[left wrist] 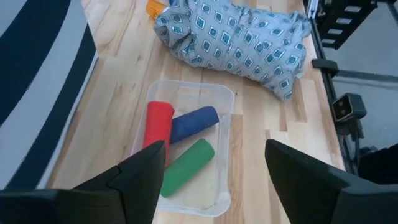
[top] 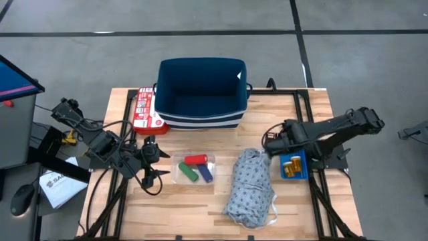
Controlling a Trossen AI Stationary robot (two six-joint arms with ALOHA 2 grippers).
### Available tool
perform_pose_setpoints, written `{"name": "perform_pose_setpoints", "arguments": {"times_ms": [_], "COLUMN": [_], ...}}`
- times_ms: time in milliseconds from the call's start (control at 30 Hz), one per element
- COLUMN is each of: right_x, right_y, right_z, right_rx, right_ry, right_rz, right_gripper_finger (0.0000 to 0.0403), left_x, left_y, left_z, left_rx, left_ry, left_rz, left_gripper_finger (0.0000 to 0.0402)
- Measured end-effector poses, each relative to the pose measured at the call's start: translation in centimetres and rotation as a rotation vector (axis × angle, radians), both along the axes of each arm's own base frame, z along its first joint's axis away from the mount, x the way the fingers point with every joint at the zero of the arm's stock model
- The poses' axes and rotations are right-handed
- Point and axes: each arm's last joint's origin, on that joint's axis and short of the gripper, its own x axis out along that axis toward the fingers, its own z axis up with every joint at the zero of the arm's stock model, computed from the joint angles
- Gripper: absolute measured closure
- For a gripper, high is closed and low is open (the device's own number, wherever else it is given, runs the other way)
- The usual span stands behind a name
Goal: Pick & place medical supplies in basket/bin
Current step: Put the orange pill bottle into the small blue bin
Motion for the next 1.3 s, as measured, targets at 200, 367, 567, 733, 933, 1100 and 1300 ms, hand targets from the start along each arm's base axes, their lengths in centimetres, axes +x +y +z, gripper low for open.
{"name": "perform_pose_setpoints", "arguments": {"times_ms": [200,367,567,733,933,1100,1300], "right_x": [-0.1,0.5,0.8,1.0,-2.1,-5.4,-5.9], "right_y": [-0.7,-0.7,-0.7,-2.4,-7.8,-10.3,-10.6], "right_z": [0.1,-0.2,-0.3,0.4,2.4,4.4,4.5], "right_rx": [0.020,0.041,0.026,-0.019,-0.141,-0.184,-0.072], "right_ry": [0.124,0.219,0.294,0.287,0.188,-0.069,-0.247], "right_rz": [0.318,0.652,0.859,1.005,0.807,0.566,0.374], "right_gripper_finger": [0.0201,0.0216,0.0224,0.0189,0.0127,0.0096,0.0077], "left_x": [0.2,0.8,1.6,2.5,3.4,3.7,3.9], "left_y": [0.1,0.8,1.8,2.8,3.8,4.4,4.9], "left_z": [0.2,0.4,0.7,1.2,1.9,2.2,2.3], "left_rx": [-0.032,-0.072,-0.135,-0.208,-0.263,-0.282,-0.291], "left_ry": [-0.026,-0.070,-0.113,-0.177,-0.269,-0.303,-0.325], "left_rz": [0.044,0.137,0.237,0.324,0.384,0.424,0.456], "left_gripper_finger": [0.0135,0.0135,0.0135,0.0135,0.0135,0.0135,0.0135]}}
